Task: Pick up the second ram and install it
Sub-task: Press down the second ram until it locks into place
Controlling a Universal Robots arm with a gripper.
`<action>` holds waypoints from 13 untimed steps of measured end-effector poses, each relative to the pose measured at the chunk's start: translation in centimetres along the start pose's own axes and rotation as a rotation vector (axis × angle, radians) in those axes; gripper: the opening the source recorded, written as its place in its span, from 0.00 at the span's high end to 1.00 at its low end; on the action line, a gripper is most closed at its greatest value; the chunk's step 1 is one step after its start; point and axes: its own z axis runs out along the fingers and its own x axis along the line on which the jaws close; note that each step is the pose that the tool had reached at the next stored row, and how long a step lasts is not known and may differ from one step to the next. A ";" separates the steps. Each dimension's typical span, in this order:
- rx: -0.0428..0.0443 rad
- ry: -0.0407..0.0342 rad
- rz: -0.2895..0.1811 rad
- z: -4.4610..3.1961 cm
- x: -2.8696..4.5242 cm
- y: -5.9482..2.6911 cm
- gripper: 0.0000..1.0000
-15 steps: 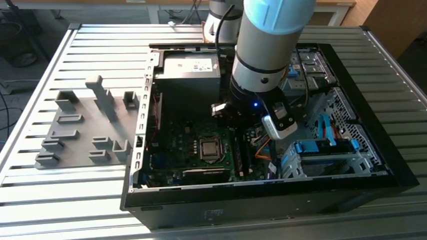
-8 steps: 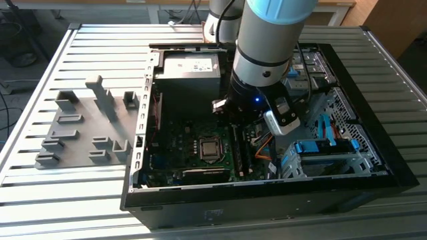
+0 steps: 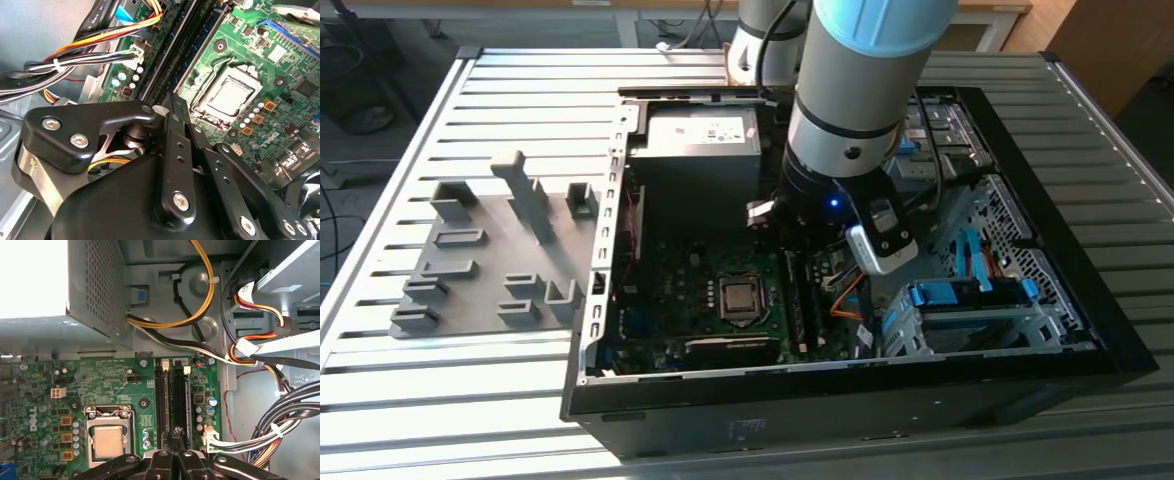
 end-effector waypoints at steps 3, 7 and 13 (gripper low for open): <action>0.0003 0.0001 0.000 0.18 0.00 0.00 0.89; 0.0005 0.0026 -0.001 0.74 -0.03 -0.03 0.89; 0.0005 0.0026 -0.001 1.17 -0.04 -0.05 0.89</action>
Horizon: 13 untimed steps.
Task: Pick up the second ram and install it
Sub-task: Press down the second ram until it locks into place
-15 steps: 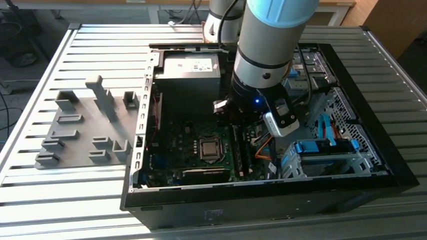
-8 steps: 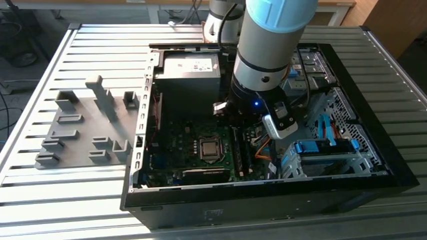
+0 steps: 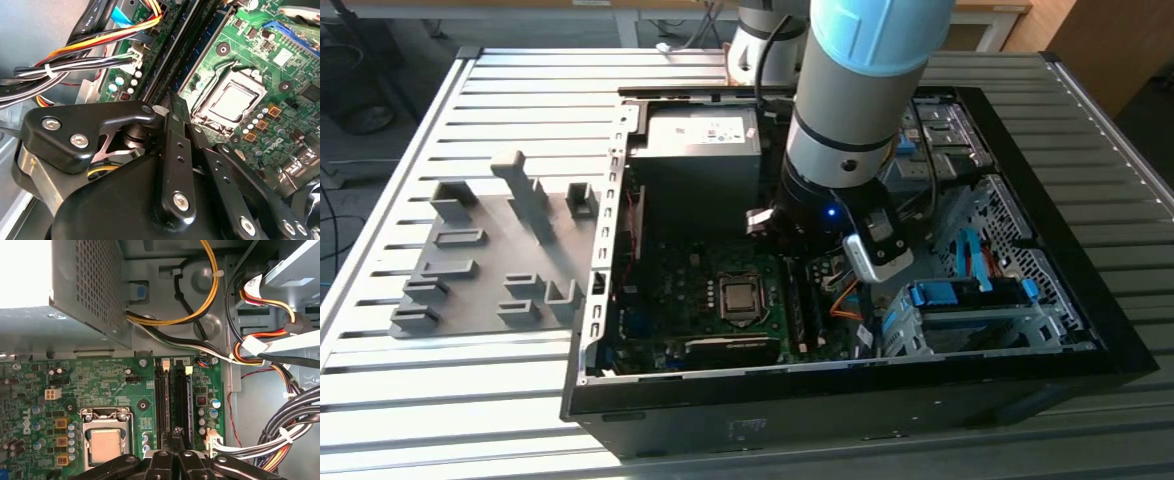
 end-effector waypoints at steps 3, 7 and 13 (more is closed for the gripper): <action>0.0000 0.0000 0.000 0.13 0.00 -0.01 0.89; 0.0000 0.0000 0.000 0.34 -0.01 -0.01 0.89; 0.0008 0.0002 0.000 0.70 -0.01 -0.04 0.89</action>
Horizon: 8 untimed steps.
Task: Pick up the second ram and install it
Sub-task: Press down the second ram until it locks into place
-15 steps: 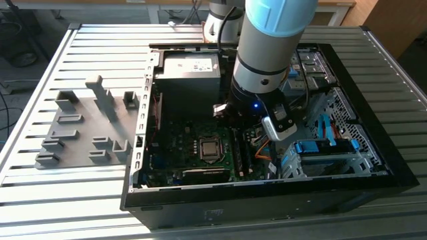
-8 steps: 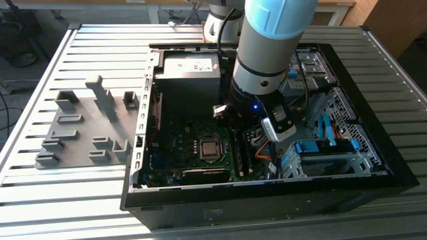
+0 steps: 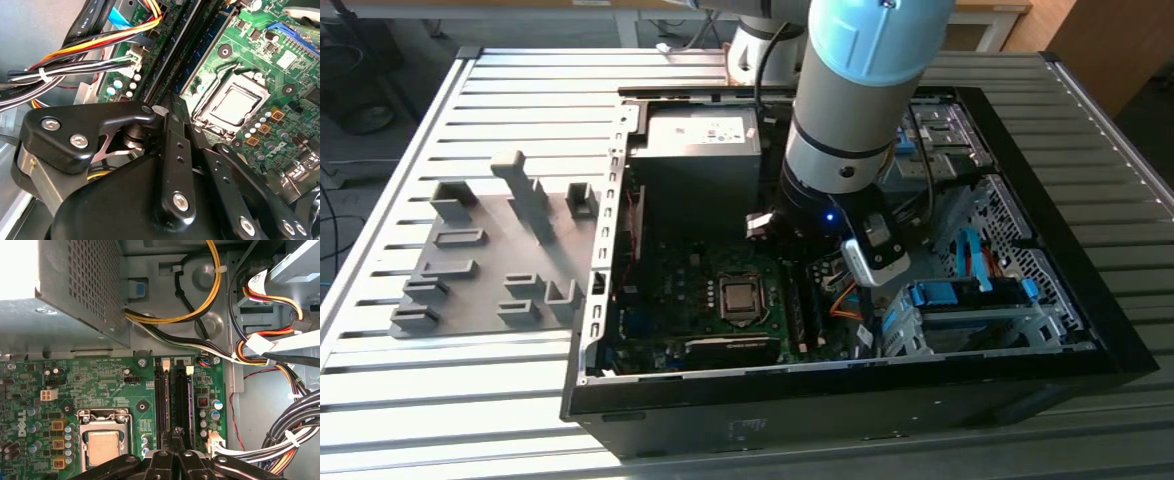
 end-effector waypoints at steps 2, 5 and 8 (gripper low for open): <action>0.0003 0.0001 0.000 0.13 0.00 -0.01 0.89; -0.0007 -0.0002 0.000 0.38 -0.01 -0.01 0.89; 0.0008 0.0003 0.000 0.59 -0.01 -0.03 0.89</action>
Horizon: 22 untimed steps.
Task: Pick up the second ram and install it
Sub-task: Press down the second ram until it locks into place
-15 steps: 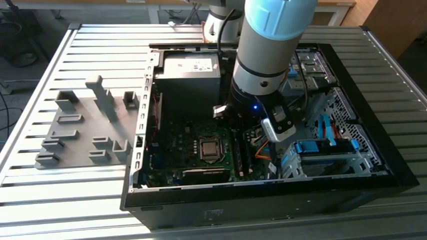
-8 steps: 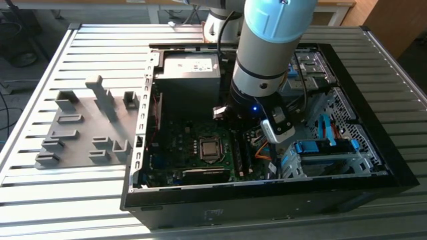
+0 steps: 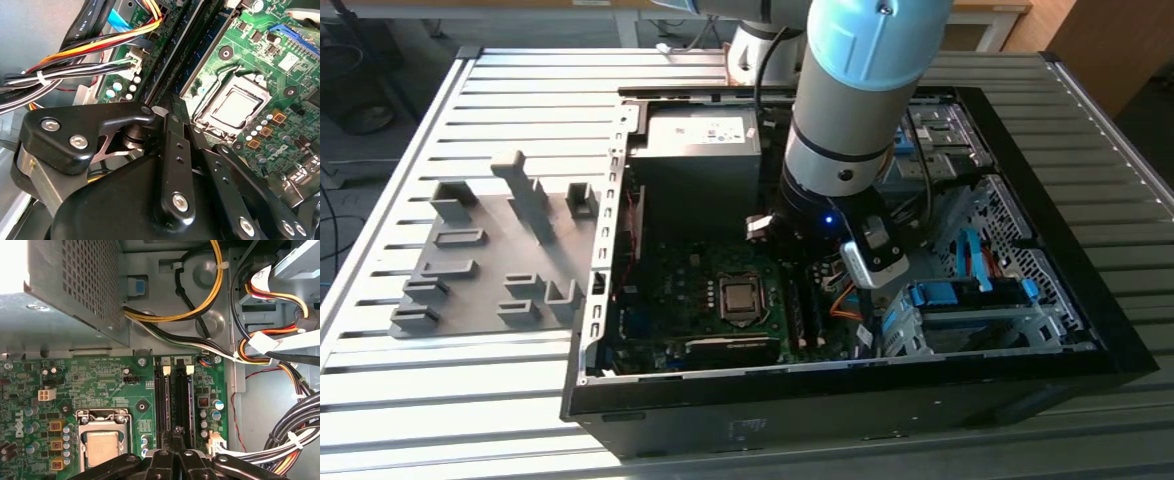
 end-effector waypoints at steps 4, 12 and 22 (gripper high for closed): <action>-0.0030 -0.0008 0.000 -0.23 0.00 0.04 0.89; -0.0023 0.0001 0.000 -2.99 0.06 0.14 0.89; -0.0024 0.0001 0.000 -3.20 0.07 0.15 0.89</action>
